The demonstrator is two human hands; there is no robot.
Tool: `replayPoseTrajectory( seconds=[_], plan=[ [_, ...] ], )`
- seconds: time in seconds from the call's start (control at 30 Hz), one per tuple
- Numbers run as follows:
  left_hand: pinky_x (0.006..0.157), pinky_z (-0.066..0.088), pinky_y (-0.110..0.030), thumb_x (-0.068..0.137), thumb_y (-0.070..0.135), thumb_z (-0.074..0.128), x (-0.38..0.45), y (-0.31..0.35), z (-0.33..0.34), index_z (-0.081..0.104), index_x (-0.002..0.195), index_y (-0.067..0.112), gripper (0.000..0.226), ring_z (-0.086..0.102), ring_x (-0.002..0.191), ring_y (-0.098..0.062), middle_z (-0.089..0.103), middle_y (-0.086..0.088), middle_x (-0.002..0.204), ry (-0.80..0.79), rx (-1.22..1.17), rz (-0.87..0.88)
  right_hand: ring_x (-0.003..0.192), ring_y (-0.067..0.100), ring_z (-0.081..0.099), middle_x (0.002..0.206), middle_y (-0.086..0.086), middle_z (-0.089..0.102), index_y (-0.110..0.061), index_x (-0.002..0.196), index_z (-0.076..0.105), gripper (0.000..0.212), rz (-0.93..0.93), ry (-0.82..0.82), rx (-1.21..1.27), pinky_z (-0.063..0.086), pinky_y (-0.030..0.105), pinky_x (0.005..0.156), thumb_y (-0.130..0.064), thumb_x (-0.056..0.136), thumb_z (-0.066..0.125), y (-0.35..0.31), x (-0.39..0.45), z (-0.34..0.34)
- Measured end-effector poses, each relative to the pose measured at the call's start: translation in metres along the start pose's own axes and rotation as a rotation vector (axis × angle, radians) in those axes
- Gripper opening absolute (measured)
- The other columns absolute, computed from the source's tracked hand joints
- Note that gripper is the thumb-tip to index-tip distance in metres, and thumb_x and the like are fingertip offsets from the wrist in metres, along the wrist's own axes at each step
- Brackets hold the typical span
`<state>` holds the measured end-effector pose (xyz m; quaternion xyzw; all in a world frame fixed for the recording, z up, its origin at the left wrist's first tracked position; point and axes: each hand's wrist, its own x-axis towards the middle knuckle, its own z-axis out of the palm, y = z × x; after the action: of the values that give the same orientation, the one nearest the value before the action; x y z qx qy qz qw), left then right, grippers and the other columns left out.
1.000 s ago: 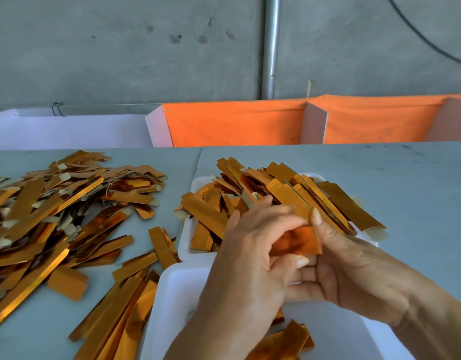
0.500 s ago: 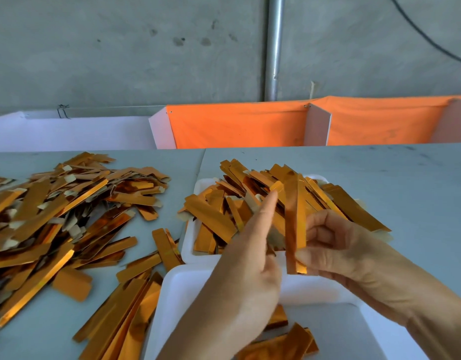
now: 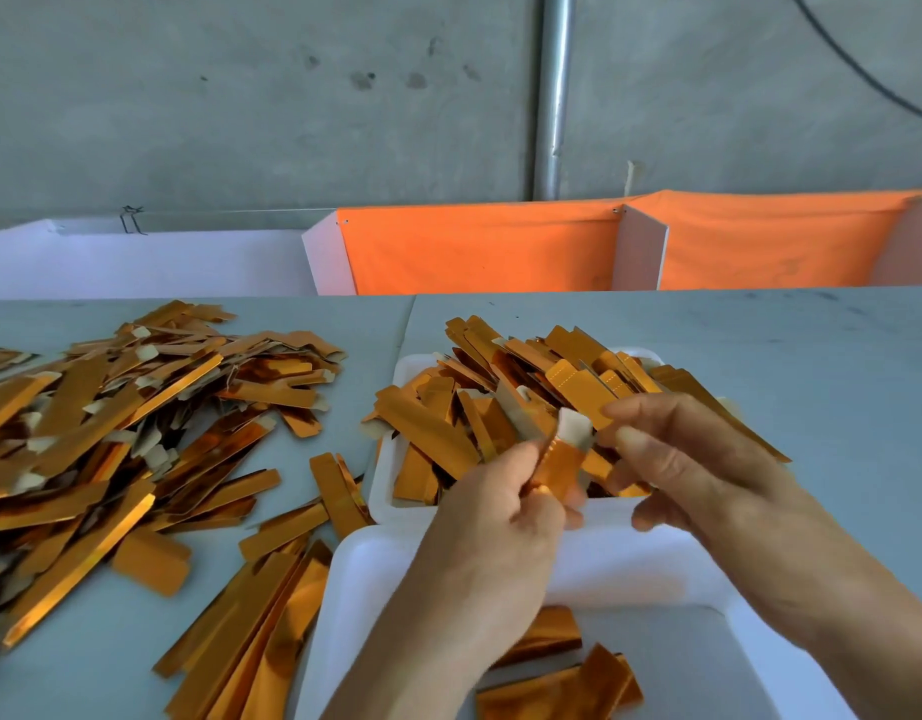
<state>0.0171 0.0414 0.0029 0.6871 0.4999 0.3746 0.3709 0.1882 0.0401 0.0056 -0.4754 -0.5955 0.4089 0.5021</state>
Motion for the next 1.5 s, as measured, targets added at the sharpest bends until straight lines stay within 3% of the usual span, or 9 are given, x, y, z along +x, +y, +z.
replayPoseTrajectory(
  seconds=[0.2, 0.37, 0.53, 0.77, 0.93, 1.03, 1.1, 1.3, 1.5],
  plan=[
    [0.076, 0.055, -0.023, 0.088, 0.034, 0.056, -0.005, 0.004, 0.001, 0.058, 0.106, 0.036, 0.019, 0.064, 0.086, -0.004, 0.067, 0.013, 0.090, -0.183, 0.052, 0.009, 0.058, 0.011, 0.055, 0.069, 0.002, 0.063, -0.018, 0.086, 0.074, 0.020, -0.016, -0.066, 0.093, 0.044, 0.017, 0.049, -0.027, 0.074, 0.062, 0.000, 0.002, 0.002],
    [0.071, 0.043, -0.012, 0.079, 0.042, 0.071, -0.004, 0.005, 0.008, 0.042, 0.109, 0.048, 0.042, 0.052, 0.096, 0.000, 0.051, 0.025, 0.097, 0.020, 0.204, 0.146, 0.048, 0.016, 0.055, 0.061, 0.013, 0.058, -0.016, 0.079, 0.072, 0.013, 0.114, -0.074, 0.317, 0.047, 0.020, 0.045, -0.017, 0.069, 0.064, 0.000, 0.004, -0.002],
    [0.077, 0.049, -0.014, 0.073, 0.040, 0.076, 0.000, 0.002, 0.006, 0.056, 0.105, 0.044, 0.038, 0.055, 0.097, 0.002, 0.057, 0.027, 0.094, 0.132, 0.131, 0.227, 0.047, 0.015, 0.058, 0.058, 0.012, 0.059, -0.012, 0.083, 0.073, 0.017, 0.162, -0.103, 0.441, 0.050, 0.020, 0.043, -0.013, 0.068, 0.064, -0.002, 0.004, -0.005],
    [0.071, 0.046, -0.004, 0.073, 0.033, 0.078, 0.001, -0.004, 0.003, 0.062, 0.101, 0.042, 0.034, 0.058, 0.094, 0.008, 0.063, 0.027, 0.092, 0.093, 0.052, 0.163, 0.056, 0.018, 0.064, 0.068, 0.010, 0.063, -0.015, 0.079, 0.072, 0.013, 0.092, -0.140, 0.344, 0.053, 0.021, 0.052, -0.018, 0.068, 0.067, -0.003, 0.002, -0.006],
    [0.074, 0.050, -0.008, 0.073, 0.034, 0.077, 0.002, -0.004, 0.000, 0.063, 0.101, 0.044, 0.033, 0.060, 0.094, 0.007, 0.065, 0.026, 0.094, 0.047, 0.002, 0.142, 0.071, 0.022, 0.068, 0.082, 0.011, 0.064, -0.014, 0.085, 0.069, 0.009, -0.032, -0.167, 0.190, 0.055, 0.025, 0.061, -0.020, 0.079, 0.073, -0.004, 0.002, -0.010],
    [0.076, 0.051, -0.012, 0.073, 0.033, 0.077, 0.002, -0.004, 0.000, 0.063, 0.102, 0.041, 0.033, 0.062, 0.095, 0.003, 0.066, 0.024, 0.094, 0.024, -0.026, 0.136, 0.078, 0.018, 0.066, 0.087, 0.005, 0.068, -0.017, 0.091, 0.068, 0.026, -0.065, -0.256, 0.133, 0.055, 0.027, 0.066, -0.033, 0.072, 0.076, -0.007, -0.001, -0.015],
    [0.076, 0.051, -0.012, 0.073, 0.033, 0.077, 0.002, -0.003, 0.000, 0.064, 0.102, 0.041, 0.033, 0.062, 0.095, 0.004, 0.067, 0.023, 0.094, 0.020, -0.035, 0.141, 0.080, 0.017, 0.066, 0.090, 0.005, 0.069, -0.019, 0.092, 0.067, 0.020, -0.078, -0.267, 0.113, 0.055, 0.028, 0.066, -0.023, 0.073, 0.073, -0.009, -0.002, -0.015],
    [0.075, 0.050, -0.010, 0.065, 0.051, 0.072, 0.000, -0.001, 0.000, 0.062, 0.100, 0.043, 0.038, 0.059, 0.094, 0.007, 0.064, 0.027, 0.094, 0.032, 0.023, 0.152, 0.071, 0.021, 0.067, 0.081, 0.010, 0.066, -0.014, 0.084, 0.064, 0.011, -0.056, -0.201, 0.064, 0.054, 0.026, 0.059, -0.011, 0.076, 0.072, -0.009, -0.002, -0.011],
    [0.076, 0.043, -0.002, 0.075, 0.034, 0.075, -0.003, 0.001, 0.002, 0.060, 0.108, 0.040, 0.036, 0.054, 0.094, 0.010, 0.061, 0.027, 0.093, 0.019, 0.208, 0.239, 0.046, 0.011, 0.048, 0.054, 0.000, 0.052, -0.018, 0.070, 0.061, 0.020, -0.038, -0.176, -0.027, 0.043, 0.020, 0.046, -0.005, 0.080, 0.073, -0.006, 0.000, -0.007]
  ],
)
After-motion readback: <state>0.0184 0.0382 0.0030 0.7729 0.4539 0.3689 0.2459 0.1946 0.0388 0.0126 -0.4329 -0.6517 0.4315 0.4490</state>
